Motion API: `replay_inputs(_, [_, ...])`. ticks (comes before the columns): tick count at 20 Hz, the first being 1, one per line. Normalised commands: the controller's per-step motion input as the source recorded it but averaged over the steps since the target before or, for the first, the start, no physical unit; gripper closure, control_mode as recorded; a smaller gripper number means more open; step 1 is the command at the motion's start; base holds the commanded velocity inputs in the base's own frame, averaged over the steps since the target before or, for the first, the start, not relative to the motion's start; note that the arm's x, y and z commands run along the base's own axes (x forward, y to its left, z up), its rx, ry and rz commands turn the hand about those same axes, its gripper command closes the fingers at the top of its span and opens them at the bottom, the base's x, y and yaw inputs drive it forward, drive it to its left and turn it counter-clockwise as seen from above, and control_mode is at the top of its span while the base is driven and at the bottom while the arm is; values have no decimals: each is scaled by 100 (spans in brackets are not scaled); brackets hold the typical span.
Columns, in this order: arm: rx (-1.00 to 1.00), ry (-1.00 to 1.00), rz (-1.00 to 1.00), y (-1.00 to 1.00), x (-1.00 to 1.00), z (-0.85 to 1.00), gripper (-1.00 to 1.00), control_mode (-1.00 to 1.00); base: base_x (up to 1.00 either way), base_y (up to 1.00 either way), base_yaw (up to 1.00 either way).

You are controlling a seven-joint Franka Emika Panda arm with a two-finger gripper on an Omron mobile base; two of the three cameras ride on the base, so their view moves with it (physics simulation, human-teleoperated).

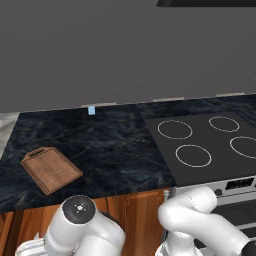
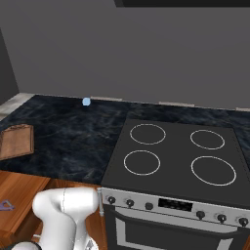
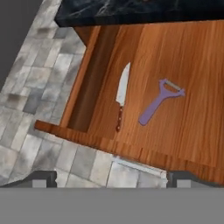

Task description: Open the drawer on the left and place the cutting tools on the cutting board.

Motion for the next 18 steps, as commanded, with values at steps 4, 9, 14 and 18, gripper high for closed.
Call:
replay_inputs(4, [0,26,-1,0,38,-13,-100,-100,0,0,0])
replay_inputs(9, [0,21,0,0,39,-28,-100,-100,0,0,0])
replay_inputs(14, [0,17,-1,0,27,-44,-100,-100,0,0,0])
replay_inputs(18, [-3,16,-1,3,9,-49,-100,-100,0,0,0])
